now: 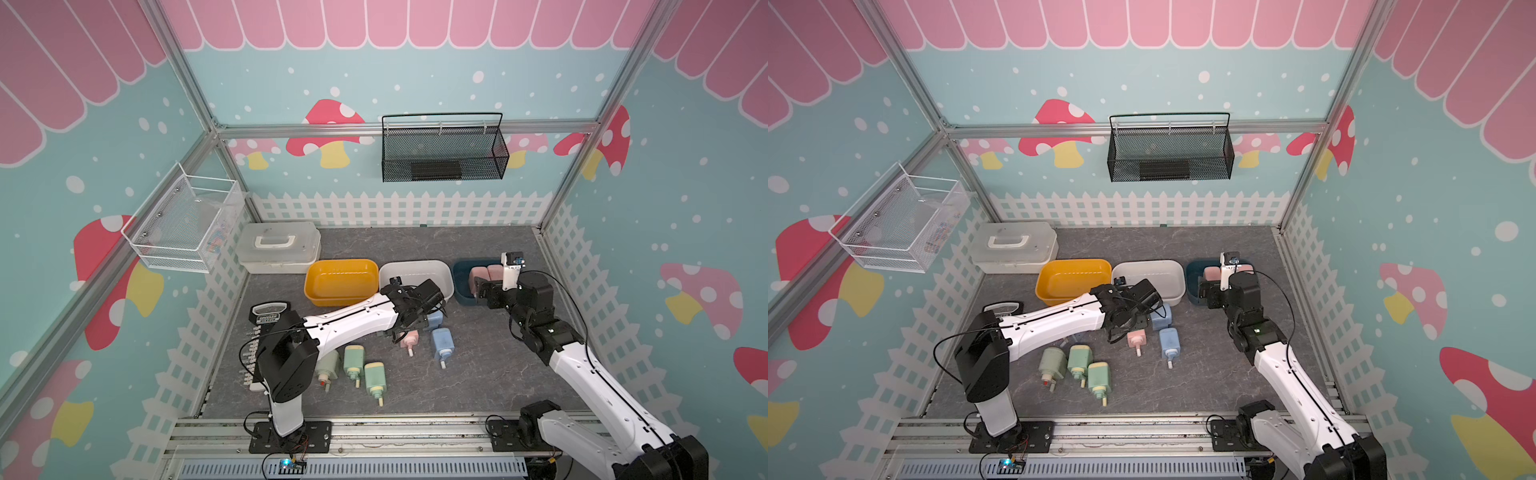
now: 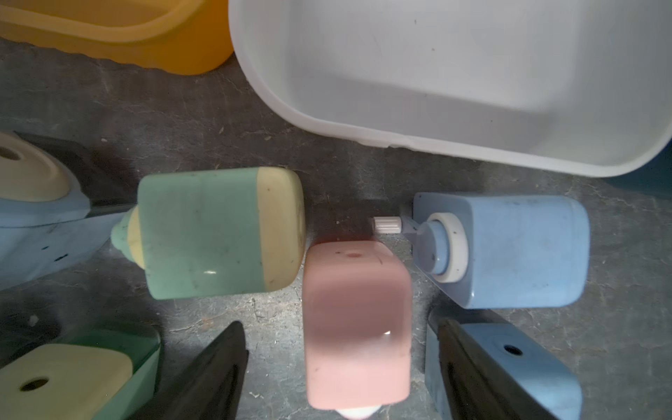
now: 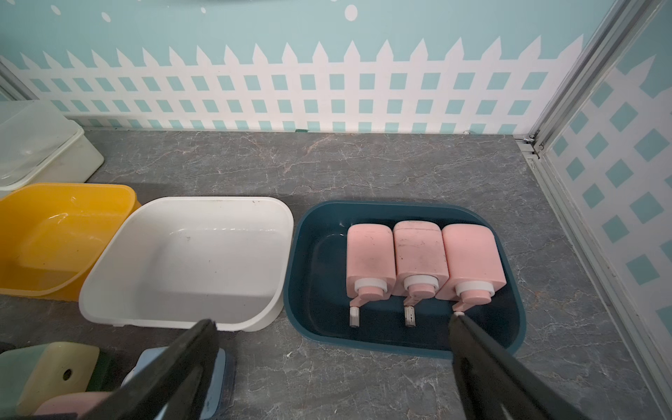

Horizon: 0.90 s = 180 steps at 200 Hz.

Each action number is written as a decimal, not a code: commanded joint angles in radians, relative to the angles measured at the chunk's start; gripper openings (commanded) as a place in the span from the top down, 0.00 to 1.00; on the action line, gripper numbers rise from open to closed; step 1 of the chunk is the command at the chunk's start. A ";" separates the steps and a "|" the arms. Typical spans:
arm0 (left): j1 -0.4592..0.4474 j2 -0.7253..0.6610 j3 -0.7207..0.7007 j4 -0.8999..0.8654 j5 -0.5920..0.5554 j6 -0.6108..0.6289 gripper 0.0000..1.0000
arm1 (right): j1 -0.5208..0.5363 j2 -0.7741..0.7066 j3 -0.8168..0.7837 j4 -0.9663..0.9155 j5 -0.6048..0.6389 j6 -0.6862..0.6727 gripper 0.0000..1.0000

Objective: Place the pencil sharpeners by color into the storage box
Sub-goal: Pick up the pencil sharpener from the center of the board.

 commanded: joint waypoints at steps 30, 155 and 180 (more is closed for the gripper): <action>0.027 0.019 -0.034 0.050 -0.022 -0.041 0.21 | -0.001 -0.033 -0.031 -0.034 0.007 -0.024 0.01; 0.052 0.075 -0.048 0.121 0.088 0.030 0.30 | -0.001 0.009 0.005 -0.029 -0.028 0.007 0.02; 0.052 0.073 -0.055 0.121 0.077 0.029 0.37 | -0.001 0.013 0.008 -0.031 -0.032 0.011 0.01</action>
